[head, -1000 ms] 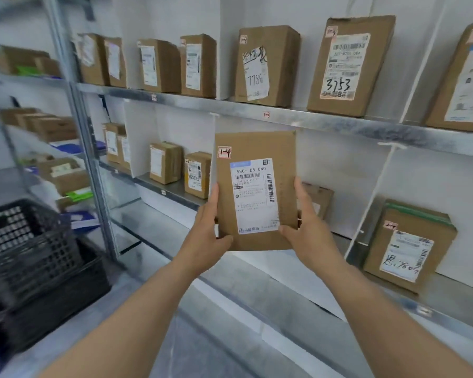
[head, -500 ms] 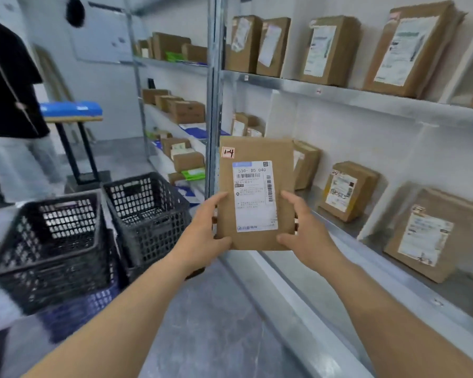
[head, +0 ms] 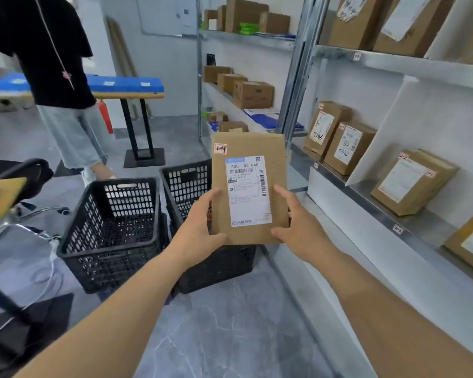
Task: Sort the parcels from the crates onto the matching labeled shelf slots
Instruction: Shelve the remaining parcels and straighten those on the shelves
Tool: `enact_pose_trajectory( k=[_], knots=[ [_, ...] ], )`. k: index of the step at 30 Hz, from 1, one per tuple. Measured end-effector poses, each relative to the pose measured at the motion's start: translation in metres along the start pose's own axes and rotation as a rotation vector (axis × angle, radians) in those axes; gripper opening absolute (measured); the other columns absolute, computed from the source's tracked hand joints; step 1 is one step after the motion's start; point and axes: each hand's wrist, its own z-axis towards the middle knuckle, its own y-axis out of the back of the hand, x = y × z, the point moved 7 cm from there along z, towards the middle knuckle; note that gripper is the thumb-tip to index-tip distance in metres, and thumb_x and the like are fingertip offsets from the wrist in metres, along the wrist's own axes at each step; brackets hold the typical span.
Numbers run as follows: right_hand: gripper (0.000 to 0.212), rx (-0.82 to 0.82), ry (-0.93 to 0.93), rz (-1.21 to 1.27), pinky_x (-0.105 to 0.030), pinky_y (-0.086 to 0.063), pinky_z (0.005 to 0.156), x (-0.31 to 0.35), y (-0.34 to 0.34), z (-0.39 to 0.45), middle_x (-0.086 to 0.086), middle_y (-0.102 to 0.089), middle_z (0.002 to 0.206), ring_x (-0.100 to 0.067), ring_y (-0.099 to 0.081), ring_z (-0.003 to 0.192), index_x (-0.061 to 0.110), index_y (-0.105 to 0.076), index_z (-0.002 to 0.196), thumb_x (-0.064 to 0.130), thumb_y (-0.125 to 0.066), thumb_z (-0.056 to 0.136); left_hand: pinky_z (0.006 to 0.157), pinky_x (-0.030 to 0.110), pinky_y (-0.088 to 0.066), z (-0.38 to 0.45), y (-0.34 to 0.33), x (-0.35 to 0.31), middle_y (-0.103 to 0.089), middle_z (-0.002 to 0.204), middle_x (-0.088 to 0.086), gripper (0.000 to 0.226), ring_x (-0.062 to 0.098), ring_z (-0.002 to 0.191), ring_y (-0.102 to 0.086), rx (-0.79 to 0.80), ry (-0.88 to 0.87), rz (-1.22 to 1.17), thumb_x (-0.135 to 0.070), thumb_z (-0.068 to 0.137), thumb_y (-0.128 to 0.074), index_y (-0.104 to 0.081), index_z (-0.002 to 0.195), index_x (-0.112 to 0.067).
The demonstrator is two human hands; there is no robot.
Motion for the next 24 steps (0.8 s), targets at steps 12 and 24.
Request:
enact_pose_trajectory(
  k=[12, 24],
  knots=[
    [0.088, 0.15, 0.018, 0.021, -0.028, -0.05, 0.064, -0.027, -0.09, 0.224, 0.004, -0.052, 0.133, -0.011, -0.059, 0.082, 0.053, -0.009, 0.143, 0.007, -0.06, 0.088, 0.097, 0.036, -0.049, 0.171, 0.046, 0.127, -0.028, 0.146, -0.014, 0.087, 0.009, 0.122, -0.044, -0.07, 0.134, 0.031, -0.007, 0.08, -0.067, -0.018, 0.142, -0.043],
    [0.089, 0.363, -0.078, -0.014, -0.033, -0.049, 0.084, -0.068, -0.198, 0.4, 0.0, -0.045, 0.14, -0.013, -0.05, 0.097, 0.049, -0.003, 0.147, 0.004, -0.055, 0.089, 0.1, 0.038, -0.047, 0.302, 0.059, 0.277, -0.029, 0.146, -0.012, 0.094, 0.011, 0.124, -0.045, -0.063, 0.389, -0.087, -0.009, 0.077, -0.072, -0.016, 0.144, -0.042]
  ],
)
